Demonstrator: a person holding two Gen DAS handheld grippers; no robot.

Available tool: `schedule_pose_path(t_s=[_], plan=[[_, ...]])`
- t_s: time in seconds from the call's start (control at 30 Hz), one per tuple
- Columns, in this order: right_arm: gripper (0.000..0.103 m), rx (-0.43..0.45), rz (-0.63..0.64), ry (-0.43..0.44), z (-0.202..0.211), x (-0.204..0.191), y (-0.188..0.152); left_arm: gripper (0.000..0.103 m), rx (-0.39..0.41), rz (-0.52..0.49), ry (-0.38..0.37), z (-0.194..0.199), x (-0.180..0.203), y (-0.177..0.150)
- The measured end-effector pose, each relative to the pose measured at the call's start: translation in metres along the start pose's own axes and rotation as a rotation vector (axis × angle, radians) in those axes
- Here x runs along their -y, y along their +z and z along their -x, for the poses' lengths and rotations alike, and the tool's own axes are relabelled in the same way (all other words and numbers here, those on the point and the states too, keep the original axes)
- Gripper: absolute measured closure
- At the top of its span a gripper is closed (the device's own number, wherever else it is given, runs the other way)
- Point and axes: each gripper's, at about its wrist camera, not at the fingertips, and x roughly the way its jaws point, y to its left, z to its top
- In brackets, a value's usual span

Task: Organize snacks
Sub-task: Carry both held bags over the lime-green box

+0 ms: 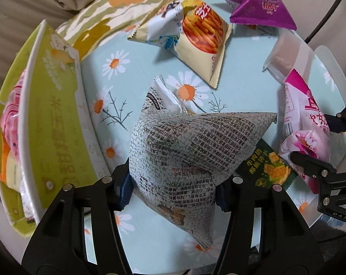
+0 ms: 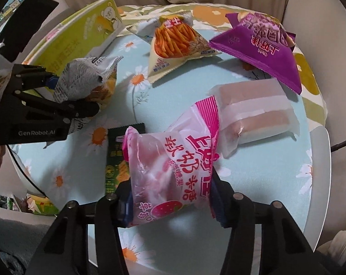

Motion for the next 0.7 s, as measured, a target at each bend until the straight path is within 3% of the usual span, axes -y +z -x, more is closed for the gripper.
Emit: schedule_pose_path(t_s=[0.37,0.7], plan=[[0.053,0.085,0.042,0.035,0.062,-0.01,0.006,0.05,0.134,0.151,-0.034,0.073,-0.012,-0.022],[0.053,0.199,0.17,0.094,0.116,-0.051,0.049,0.05,0.271,0.367,-0.037,0.16,-0.051,-0.07]])
